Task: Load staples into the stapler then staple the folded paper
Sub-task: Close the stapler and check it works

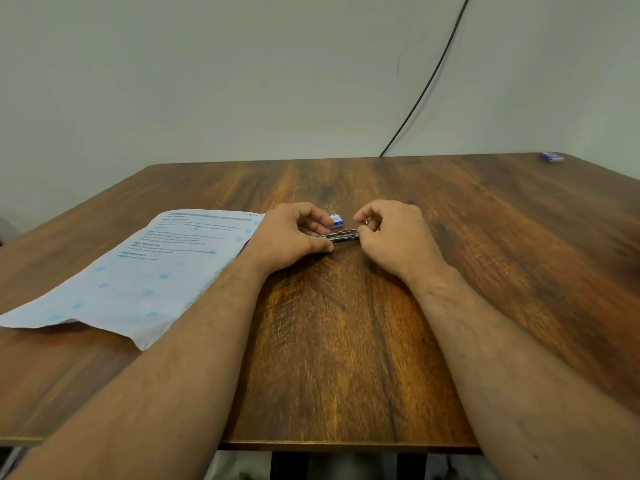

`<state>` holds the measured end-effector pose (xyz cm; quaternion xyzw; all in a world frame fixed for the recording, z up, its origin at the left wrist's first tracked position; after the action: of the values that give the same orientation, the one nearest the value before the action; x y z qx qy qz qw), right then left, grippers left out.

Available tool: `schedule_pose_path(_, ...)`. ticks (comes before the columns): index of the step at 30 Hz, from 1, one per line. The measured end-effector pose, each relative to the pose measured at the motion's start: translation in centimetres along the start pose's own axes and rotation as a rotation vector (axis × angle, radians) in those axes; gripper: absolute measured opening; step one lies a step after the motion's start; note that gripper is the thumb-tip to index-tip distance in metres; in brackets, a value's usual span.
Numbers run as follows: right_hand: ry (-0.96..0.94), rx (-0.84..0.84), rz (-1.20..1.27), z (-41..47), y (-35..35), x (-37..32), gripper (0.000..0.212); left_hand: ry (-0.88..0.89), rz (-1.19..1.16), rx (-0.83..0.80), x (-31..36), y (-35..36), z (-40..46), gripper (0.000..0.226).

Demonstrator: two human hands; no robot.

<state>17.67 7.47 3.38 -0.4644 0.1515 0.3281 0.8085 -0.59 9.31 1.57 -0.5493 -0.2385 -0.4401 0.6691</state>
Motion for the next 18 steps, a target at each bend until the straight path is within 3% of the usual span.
schedule_pose_path(9, 0.035, 0.064, 0.143, 0.4, 0.3, 0.2, 0.014, 0.019, -0.014, 0.036, -0.2, -0.5, 0.0, 0.029)
schedule_pose_path(13, -0.006, -0.057, 0.130, 0.4, 1.4, -0.5, 0.016, 0.041, 0.001, 0.028, 0.2, -0.3, -0.3, 0.029)
schedule_pose_path(18, -0.012, -0.081, 0.116, 0.4, 1.5, -0.8, 0.017, 0.045, 0.004, 0.025, 0.3, -0.2, -0.4, 0.032)
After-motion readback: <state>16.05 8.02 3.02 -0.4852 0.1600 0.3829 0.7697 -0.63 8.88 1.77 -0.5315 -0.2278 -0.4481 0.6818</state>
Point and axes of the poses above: each hand's wrist, its own z-axis towards the middle knuckle, its own y-axis out of the palm, x = y × z, the point moved 6 cm from there along z, towards the middle knuckle, and after that the axes turned 2 degrees about z, right-handed, at the moved point
